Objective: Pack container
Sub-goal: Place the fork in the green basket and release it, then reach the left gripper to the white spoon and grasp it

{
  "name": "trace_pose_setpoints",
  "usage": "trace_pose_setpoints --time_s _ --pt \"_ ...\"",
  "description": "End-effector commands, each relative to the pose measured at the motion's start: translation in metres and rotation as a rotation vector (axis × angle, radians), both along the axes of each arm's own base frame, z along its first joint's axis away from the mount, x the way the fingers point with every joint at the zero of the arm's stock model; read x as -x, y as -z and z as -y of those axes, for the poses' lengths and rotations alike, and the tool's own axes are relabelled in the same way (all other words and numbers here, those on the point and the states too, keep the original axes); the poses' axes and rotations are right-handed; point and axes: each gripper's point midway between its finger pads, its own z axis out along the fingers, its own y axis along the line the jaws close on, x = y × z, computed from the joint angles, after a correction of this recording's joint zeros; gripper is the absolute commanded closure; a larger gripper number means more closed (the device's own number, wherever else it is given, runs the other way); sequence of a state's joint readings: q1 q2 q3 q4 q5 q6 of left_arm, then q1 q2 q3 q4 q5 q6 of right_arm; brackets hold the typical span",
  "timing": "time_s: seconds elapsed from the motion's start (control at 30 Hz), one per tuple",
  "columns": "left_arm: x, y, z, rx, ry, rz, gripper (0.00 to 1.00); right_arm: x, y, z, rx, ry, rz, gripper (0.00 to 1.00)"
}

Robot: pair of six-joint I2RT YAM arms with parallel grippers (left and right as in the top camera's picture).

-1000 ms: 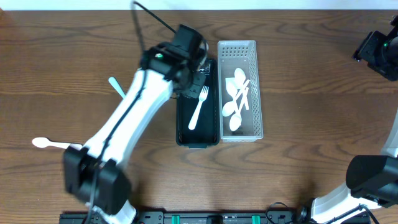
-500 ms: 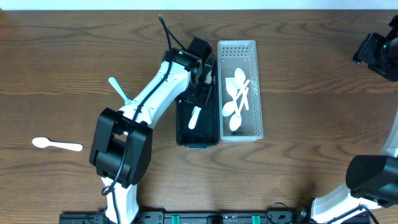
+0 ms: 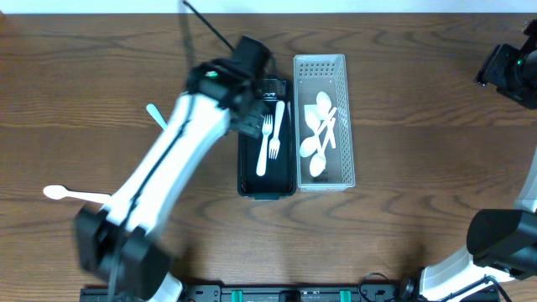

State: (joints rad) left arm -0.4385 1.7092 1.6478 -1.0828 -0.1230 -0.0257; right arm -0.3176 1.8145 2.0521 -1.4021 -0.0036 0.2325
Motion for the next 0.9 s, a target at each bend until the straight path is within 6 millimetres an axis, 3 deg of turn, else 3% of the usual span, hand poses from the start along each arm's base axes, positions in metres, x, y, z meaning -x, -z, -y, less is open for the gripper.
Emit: trace_pose_setpoints --time_s 0.0,0.1,0.17,0.27,0.33,0.57,0.87 --pt "-0.007 -0.06 -0.073 -0.037 -0.263 0.191 0.25 0.001 -0.003 0.002 0.014 -0.007 0.003 0.34" --pt "0.005 -0.082 -0.142 0.033 -0.583 0.245 0.21 0.001 -0.003 0.002 0.013 -0.007 0.001 0.34" --pt "0.025 -0.087 -0.199 0.086 -0.887 0.267 0.13 0.001 -0.003 0.002 0.013 -0.007 0.0 0.34" --pt "0.059 -0.083 -0.269 0.142 -1.269 0.269 0.02 0.001 -0.003 0.002 0.013 -0.006 0.001 0.34" --pt "0.074 -0.073 -0.295 0.206 -1.406 0.239 0.02 0.001 -0.003 0.002 0.013 -0.006 0.002 0.34" --pt "0.119 -0.012 -0.361 0.269 -1.714 0.088 0.02 0.001 -0.003 0.002 0.013 -0.006 0.003 0.33" --pt "0.145 0.088 -0.39 0.297 -1.843 -0.081 0.02 0.001 -0.003 0.002 0.011 -0.003 0.003 0.33"
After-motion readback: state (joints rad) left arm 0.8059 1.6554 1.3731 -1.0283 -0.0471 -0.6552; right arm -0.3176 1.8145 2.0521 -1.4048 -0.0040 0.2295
